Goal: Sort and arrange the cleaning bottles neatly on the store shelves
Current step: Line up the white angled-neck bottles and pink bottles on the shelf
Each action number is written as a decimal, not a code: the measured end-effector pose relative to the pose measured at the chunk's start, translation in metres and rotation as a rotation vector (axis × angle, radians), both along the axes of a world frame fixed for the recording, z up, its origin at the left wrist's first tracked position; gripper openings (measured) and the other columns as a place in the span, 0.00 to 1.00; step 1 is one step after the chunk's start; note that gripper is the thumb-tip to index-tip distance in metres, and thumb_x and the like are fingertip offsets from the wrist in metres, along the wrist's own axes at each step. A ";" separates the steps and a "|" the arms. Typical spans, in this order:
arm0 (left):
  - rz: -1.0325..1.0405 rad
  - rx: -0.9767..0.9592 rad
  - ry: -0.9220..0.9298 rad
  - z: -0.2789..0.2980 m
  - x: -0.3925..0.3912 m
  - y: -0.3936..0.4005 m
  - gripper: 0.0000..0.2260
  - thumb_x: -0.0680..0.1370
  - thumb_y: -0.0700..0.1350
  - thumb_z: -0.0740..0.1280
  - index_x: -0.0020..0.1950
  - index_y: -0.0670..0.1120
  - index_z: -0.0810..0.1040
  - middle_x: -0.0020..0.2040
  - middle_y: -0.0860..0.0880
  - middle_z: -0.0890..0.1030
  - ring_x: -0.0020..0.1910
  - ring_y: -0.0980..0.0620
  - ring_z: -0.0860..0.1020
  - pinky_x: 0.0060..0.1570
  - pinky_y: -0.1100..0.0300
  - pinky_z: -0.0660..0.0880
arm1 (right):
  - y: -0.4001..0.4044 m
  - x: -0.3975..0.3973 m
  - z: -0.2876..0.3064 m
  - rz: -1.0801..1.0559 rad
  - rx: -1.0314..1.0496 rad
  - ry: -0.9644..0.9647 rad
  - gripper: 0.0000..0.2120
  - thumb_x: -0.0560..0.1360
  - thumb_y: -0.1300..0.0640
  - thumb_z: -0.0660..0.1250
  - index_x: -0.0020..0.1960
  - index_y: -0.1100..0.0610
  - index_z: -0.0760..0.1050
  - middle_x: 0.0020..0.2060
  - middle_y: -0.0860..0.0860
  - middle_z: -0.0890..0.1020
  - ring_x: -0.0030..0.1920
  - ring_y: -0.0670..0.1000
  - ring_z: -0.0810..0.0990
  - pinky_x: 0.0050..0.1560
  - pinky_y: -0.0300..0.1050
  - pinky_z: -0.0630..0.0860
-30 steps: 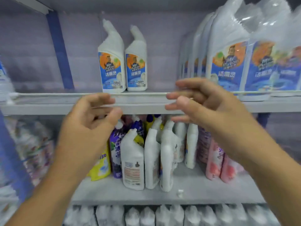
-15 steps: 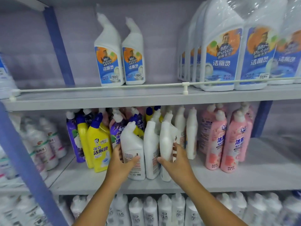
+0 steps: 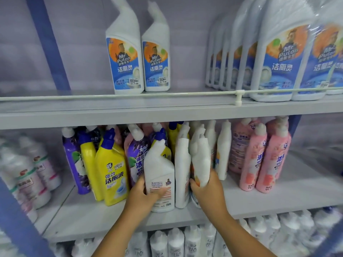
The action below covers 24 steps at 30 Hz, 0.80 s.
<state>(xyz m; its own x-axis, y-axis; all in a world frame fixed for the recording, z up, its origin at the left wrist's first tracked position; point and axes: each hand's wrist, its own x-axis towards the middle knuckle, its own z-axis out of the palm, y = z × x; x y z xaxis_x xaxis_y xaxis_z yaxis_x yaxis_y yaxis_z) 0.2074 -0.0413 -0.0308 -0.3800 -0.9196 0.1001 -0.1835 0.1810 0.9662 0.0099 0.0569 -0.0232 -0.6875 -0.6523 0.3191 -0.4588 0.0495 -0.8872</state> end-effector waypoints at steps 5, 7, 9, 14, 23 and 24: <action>-0.027 0.026 0.046 0.006 0.006 0.006 0.24 0.71 0.45 0.80 0.64 0.57 0.77 0.53 0.58 0.87 0.52 0.58 0.85 0.53 0.55 0.82 | 0.016 0.002 0.000 -0.059 -0.010 0.021 0.13 0.71 0.55 0.78 0.51 0.52 0.76 0.42 0.46 0.81 0.46 0.46 0.82 0.41 0.36 0.74; -0.004 0.034 0.068 0.011 0.010 0.016 0.23 0.71 0.43 0.80 0.62 0.58 0.78 0.53 0.58 0.87 0.52 0.58 0.85 0.51 0.59 0.82 | 0.029 0.003 0.005 -0.019 0.006 0.006 0.13 0.70 0.55 0.79 0.50 0.50 0.77 0.42 0.46 0.82 0.46 0.48 0.83 0.41 0.37 0.76; 0.012 0.035 0.097 0.017 0.017 0.032 0.22 0.71 0.41 0.79 0.61 0.56 0.78 0.53 0.56 0.87 0.51 0.58 0.85 0.46 0.62 0.82 | 0.047 0.005 0.016 0.052 0.018 0.007 0.14 0.68 0.54 0.80 0.50 0.47 0.79 0.42 0.46 0.83 0.46 0.47 0.83 0.41 0.38 0.77; 0.034 0.023 0.195 0.062 0.042 0.083 0.23 0.69 0.43 0.81 0.60 0.54 0.78 0.50 0.54 0.88 0.50 0.54 0.86 0.43 0.62 0.82 | 0.099 0.020 0.072 0.276 0.022 -0.018 0.16 0.68 0.58 0.81 0.51 0.44 0.82 0.41 0.45 0.86 0.42 0.46 0.84 0.42 0.41 0.82; 0.061 -0.127 0.357 0.191 0.072 0.148 0.43 0.38 0.59 0.86 0.52 0.55 0.83 0.46 0.47 0.88 0.43 0.51 0.87 0.35 0.66 0.81 | 0.149 0.031 0.205 0.542 -0.007 -0.082 0.16 0.61 0.58 0.82 0.44 0.43 0.86 0.37 0.44 0.88 0.37 0.42 0.86 0.36 0.28 0.77; 0.069 -0.157 0.358 0.207 0.074 0.151 0.41 0.38 0.57 0.87 0.50 0.54 0.83 0.44 0.47 0.88 0.40 0.53 0.87 0.32 0.67 0.80 | 0.151 0.033 0.223 0.562 -0.022 -0.066 0.16 0.58 0.55 0.81 0.42 0.38 0.86 0.36 0.43 0.88 0.37 0.42 0.86 0.36 0.29 0.77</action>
<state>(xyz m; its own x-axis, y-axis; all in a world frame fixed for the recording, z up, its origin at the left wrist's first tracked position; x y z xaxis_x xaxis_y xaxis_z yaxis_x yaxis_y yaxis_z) 0.2815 0.1100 0.1757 -0.2329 -0.9047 0.3568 0.1431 0.3310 0.9327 0.0428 0.2076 0.1997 -0.2554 -0.9174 0.3052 -0.3530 -0.2054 -0.9128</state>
